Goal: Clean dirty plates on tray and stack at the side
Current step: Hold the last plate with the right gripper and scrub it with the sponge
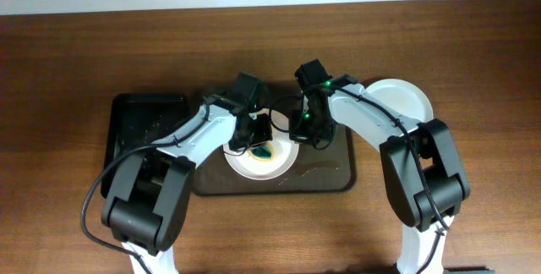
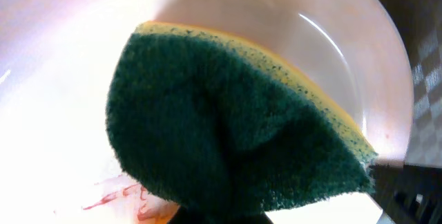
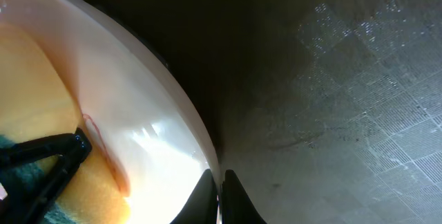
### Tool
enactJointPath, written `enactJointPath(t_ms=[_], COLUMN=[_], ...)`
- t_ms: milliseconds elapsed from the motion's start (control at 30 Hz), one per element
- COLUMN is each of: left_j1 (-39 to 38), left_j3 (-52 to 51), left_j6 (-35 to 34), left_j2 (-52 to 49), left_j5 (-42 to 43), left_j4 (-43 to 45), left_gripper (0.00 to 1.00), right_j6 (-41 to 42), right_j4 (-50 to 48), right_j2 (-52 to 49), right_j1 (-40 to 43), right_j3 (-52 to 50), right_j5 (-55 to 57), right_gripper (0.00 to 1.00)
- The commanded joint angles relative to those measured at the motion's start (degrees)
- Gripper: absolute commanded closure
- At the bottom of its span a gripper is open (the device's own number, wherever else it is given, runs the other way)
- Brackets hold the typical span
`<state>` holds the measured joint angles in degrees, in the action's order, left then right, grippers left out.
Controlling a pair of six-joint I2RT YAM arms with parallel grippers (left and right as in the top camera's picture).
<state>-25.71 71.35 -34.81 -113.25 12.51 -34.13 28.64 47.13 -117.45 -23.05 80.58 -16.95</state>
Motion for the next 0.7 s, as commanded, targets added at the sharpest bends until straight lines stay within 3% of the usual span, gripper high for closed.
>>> enactJointPath(t_ms=[0,133,333,533,667], left_j1=[-2.69,-0.42,4.37,-6.75,-7.96], left_j3=[-7.74,-9.31,-9.31,-9.33,-10.88], left_j6=[-9.57,-14.12,-13.77,-10.29,-11.74], left_j2=[-3.52,-3.5,-3.28,-3.28,-3.3], left_j5=[-11.56,-19.45,-17.2,-10.14,-4.83], left_j4=[2.58,-1.75,-4.33,7.26,6.73], left_gripper=[1.0,1.0,1.0,1.0,1.0], right_j6=[2.1,2.08,2.03,2.05,2.05], right_j4=[0.07,0.02,0.11,0.07,0.07], right_j2=[-1.03,-1.03,-1.03,-1.03,-1.03], right_j1=[-0.2,-0.13,-0.13,-0.13,-0.13], right_j3=[-0.28,-0.83,-0.87,-0.87,-0.87], right_j5=[3.93,4.15,4.13,4.15,4.15], right_gripper=[0.95,0.95,0.96,0.96,0.96])
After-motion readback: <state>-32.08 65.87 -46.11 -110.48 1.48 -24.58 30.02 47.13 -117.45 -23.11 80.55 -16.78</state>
